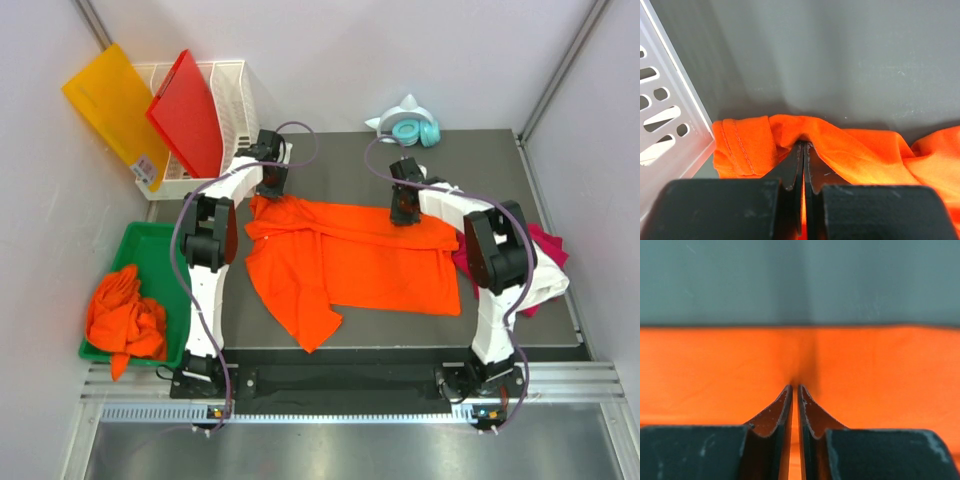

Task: Fold and stack the t-shirts
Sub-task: Fold the flattened tshirt in 1/3 of the way

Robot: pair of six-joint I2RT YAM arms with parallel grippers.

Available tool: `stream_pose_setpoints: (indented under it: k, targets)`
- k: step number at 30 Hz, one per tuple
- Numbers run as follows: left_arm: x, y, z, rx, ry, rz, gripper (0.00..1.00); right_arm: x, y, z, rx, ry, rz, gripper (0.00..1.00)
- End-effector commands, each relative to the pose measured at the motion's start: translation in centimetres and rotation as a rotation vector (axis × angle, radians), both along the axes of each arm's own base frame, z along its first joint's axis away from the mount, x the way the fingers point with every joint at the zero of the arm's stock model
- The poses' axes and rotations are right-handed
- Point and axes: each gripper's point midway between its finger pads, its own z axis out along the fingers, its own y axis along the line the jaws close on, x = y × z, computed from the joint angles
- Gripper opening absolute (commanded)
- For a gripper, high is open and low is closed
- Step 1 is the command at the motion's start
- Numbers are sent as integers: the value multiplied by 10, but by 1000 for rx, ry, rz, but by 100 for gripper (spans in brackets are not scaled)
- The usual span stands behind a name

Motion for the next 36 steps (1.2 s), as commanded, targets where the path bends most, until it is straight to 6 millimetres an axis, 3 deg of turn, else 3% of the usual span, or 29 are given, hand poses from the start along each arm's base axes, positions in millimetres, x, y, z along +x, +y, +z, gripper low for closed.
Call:
stream_pose_setpoints:
  k: [1, 7, 16, 23, 26, 27, 28, 29, 30, 31, 36]
  targets:
    - [-2, 10, 6, 30, -21, 3, 0, 15, 5, 0, 0, 17, -28, 8]
    - [-7, 15, 4, 45, -9, 5, 0, 29, 1, -12, -42, 53, -35, 8]
    - [2, 19, 4, 53, -20, 13, 0, 45, -6, -33, -72, 112, -36, 8]
    - [12, 20, 4, 57, -29, 19, 0, 68, -5, -27, -58, 91, -52, 7]
    - [9, 13, 18, 9, -40, 0, 0, 74, -1, -13, -38, 44, -35, 7]
    - [8, 9, 24, -10, -48, -9, 0, 83, 6, 12, -6, -36, -26, 8]
    - [13, 8, 47, -25, -110, -11, 0, 78, 7, 15, -5, -46, -19, 8]
    - [5, -1, 48, -75, -104, -37, 3, 79, 9, 26, 6, -77, -19, 9]
    - [4, -3, 56, -92, -122, -41, 9, 82, 14, 50, 26, -135, -14, 13]
    - [3, -6, 75, -115, -164, -50, 12, 81, 16, 58, 30, -151, -6, 15]
    - [-9, -13, 120, -185, -234, -58, 24, 72, 38, 114, 36, -246, 40, 24]
